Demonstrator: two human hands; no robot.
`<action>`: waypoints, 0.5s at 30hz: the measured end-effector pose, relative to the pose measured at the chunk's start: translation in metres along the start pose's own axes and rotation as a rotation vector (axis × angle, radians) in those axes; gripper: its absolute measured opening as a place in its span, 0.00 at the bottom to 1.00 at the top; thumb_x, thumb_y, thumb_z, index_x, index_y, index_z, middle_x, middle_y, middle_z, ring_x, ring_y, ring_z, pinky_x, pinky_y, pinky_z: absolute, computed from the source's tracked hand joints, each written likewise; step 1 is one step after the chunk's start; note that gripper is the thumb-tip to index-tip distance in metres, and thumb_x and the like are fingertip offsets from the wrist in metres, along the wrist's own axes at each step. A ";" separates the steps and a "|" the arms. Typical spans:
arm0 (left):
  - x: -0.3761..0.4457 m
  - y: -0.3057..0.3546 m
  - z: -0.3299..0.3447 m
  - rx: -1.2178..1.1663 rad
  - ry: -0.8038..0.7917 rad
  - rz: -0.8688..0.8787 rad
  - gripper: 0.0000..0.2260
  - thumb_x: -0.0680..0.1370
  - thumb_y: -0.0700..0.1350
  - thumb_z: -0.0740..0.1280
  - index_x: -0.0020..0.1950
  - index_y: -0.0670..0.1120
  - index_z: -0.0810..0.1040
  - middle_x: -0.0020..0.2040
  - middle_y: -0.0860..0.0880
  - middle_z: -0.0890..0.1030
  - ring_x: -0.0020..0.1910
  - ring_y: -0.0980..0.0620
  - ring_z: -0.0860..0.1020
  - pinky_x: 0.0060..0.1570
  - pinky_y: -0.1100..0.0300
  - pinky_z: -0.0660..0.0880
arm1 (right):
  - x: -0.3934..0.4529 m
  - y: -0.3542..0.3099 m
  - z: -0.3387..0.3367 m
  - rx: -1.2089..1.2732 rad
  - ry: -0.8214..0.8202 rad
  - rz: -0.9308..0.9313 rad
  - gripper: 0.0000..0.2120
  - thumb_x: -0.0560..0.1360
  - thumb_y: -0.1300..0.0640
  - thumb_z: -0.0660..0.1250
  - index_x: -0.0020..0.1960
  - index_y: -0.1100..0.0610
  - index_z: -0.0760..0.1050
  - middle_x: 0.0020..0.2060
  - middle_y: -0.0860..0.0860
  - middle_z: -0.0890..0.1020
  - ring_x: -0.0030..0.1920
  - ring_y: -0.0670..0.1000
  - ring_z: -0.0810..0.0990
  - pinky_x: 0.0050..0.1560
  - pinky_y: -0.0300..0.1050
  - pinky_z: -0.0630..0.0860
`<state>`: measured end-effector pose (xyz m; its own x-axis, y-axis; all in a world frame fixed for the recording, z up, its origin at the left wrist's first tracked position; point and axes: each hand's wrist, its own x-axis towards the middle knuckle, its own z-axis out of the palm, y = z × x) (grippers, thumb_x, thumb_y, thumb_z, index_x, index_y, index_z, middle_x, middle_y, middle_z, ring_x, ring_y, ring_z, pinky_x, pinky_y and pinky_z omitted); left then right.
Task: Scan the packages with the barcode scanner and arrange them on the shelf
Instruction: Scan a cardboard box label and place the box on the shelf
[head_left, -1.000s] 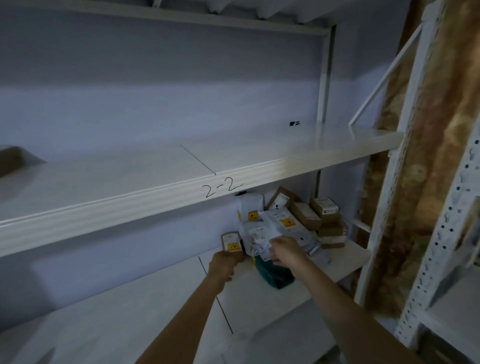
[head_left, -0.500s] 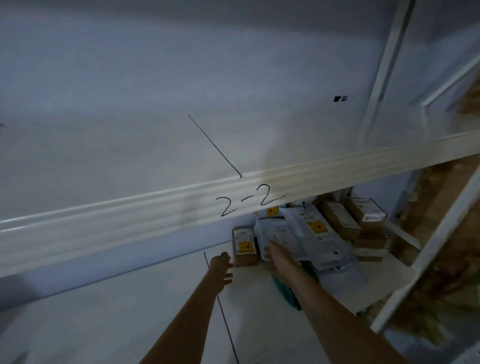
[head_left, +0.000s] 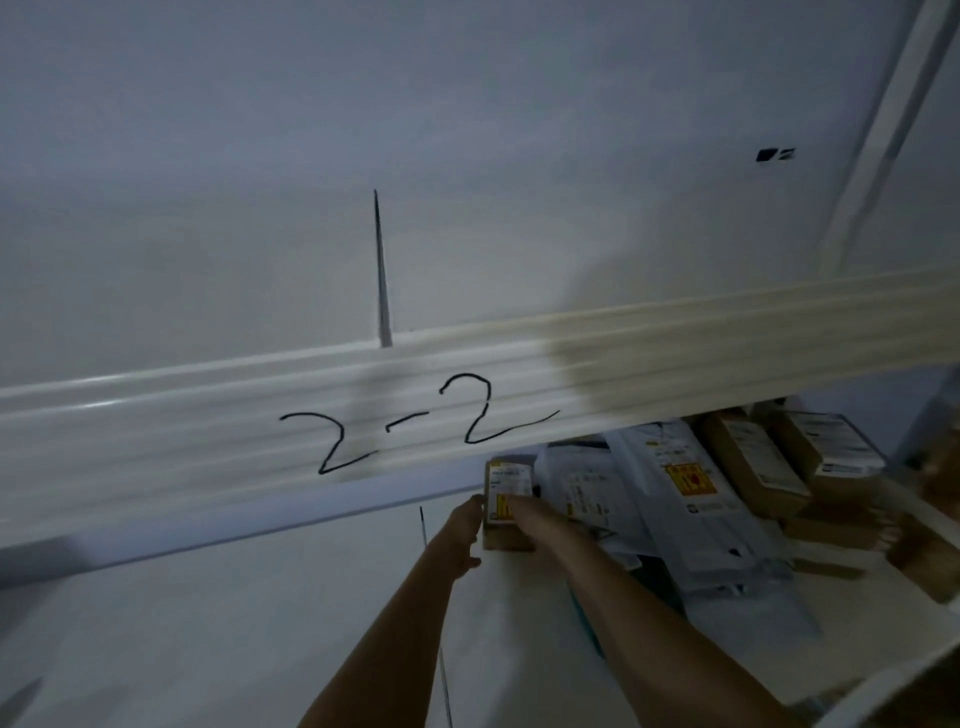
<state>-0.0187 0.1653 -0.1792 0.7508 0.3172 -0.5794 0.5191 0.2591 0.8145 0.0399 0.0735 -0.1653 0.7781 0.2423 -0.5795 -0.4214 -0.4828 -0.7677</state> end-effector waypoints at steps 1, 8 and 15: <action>0.004 -0.001 0.003 0.025 -0.018 -0.002 0.19 0.83 0.51 0.58 0.73 0.47 0.68 0.73 0.43 0.68 0.71 0.41 0.66 0.68 0.41 0.63 | 0.003 0.000 0.000 -0.018 -0.006 -0.004 0.21 0.86 0.51 0.52 0.74 0.60 0.67 0.68 0.60 0.75 0.63 0.58 0.76 0.64 0.47 0.71; 0.009 -0.004 -0.005 0.083 0.020 -0.004 0.18 0.83 0.51 0.58 0.63 0.40 0.78 0.49 0.45 0.83 0.36 0.53 0.78 0.29 0.63 0.72 | 0.018 0.004 0.003 -0.063 -0.058 -0.036 0.12 0.83 0.55 0.57 0.54 0.61 0.76 0.48 0.57 0.81 0.36 0.50 0.76 0.50 0.47 0.79; 0.005 -0.012 -0.039 0.086 0.073 0.010 0.16 0.79 0.42 0.66 0.63 0.42 0.64 0.54 0.41 0.76 0.44 0.45 0.78 0.50 0.43 0.76 | -0.002 0.000 0.012 -0.133 -0.081 0.087 0.10 0.80 0.55 0.67 0.48 0.62 0.75 0.40 0.58 0.81 0.38 0.54 0.82 0.36 0.46 0.81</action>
<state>-0.0374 0.1997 -0.1932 0.7260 0.3856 -0.5694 0.5472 0.1776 0.8179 0.0329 0.0837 -0.1678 0.6988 0.2593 -0.6667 -0.4160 -0.6109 -0.6736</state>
